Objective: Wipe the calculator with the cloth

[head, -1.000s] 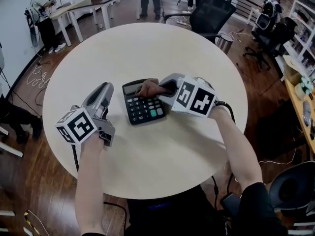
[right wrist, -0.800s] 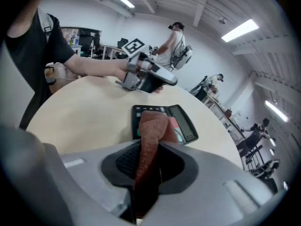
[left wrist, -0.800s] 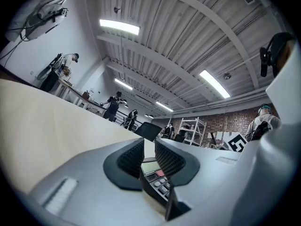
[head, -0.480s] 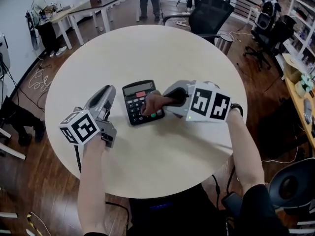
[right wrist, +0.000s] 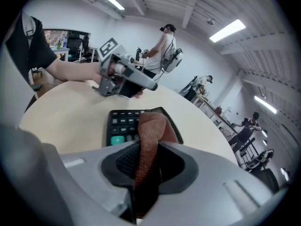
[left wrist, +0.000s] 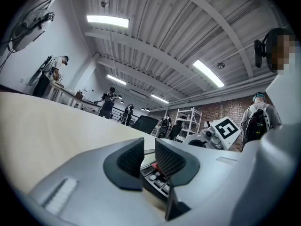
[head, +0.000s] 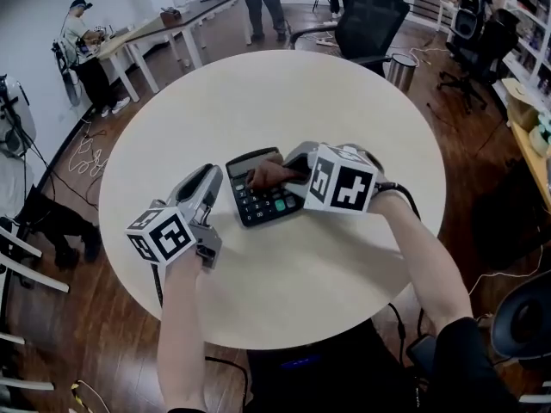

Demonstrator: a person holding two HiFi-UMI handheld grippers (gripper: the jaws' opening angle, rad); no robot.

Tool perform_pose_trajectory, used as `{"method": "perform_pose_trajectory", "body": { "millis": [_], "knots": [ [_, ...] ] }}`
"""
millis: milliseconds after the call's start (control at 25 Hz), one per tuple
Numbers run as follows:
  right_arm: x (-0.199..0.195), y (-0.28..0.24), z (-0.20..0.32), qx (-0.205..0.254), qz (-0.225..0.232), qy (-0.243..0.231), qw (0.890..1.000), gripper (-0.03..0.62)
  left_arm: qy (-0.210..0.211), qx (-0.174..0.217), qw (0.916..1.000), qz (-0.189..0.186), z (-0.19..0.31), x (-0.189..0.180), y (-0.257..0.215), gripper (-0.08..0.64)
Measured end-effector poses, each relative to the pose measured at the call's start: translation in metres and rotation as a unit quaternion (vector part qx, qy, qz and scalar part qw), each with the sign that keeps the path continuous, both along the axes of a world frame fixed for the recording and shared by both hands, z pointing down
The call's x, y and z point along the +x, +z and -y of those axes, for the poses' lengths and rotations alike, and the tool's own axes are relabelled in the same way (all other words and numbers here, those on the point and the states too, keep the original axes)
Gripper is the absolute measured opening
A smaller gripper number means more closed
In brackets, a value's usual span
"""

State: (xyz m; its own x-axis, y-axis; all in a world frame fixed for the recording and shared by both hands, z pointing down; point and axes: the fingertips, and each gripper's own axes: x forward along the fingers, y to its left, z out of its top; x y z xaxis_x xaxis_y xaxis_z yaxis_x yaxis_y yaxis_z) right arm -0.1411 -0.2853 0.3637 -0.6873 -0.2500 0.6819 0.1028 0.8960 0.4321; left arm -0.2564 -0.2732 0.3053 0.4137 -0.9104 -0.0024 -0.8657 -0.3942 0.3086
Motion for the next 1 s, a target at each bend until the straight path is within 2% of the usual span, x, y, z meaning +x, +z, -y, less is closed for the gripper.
{"method": "perform_pose_trajectory", "body": {
  "millis": [240,360,480,640,760,880,1000],
  "knots": [
    [0.034,0.016,-0.078,-0.009,-0.051,-0.075,0.996,0.077,0.008,-0.009,0.9989,0.046,-0.002,0.012,0.004,0.060],
    [0.048,0.024,-0.113,-0.019,-0.069,-0.114,0.991,0.077,0.011,-0.032,0.9964,0.078,0.003,0.008,0.013,0.085],
    [0.056,0.016,-0.124,-0.027,-0.037,-0.113,0.993,0.077,0.027,-0.071,0.9894,0.124,0.011,0.000,0.023,0.147],
    [0.068,0.012,-0.128,-0.051,0.010,-0.109,0.993,0.077,0.080,-0.100,0.9795,0.155,0.037,0.009,0.016,0.252],
    [0.072,0.012,-0.130,-0.065,0.033,-0.114,0.991,0.077,0.148,-0.128,0.9618,0.191,0.060,0.034,0.018,0.333],
    [0.075,0.013,-0.134,-0.077,0.049,-0.120,0.989,0.077,0.214,-0.174,0.9357,0.221,0.072,0.055,0.036,0.337],
    [0.085,0.013,-0.134,-0.088,0.067,-0.125,0.986,0.077,0.254,-0.209,0.9138,0.238,0.082,0.068,0.050,0.336]
  ]
}}
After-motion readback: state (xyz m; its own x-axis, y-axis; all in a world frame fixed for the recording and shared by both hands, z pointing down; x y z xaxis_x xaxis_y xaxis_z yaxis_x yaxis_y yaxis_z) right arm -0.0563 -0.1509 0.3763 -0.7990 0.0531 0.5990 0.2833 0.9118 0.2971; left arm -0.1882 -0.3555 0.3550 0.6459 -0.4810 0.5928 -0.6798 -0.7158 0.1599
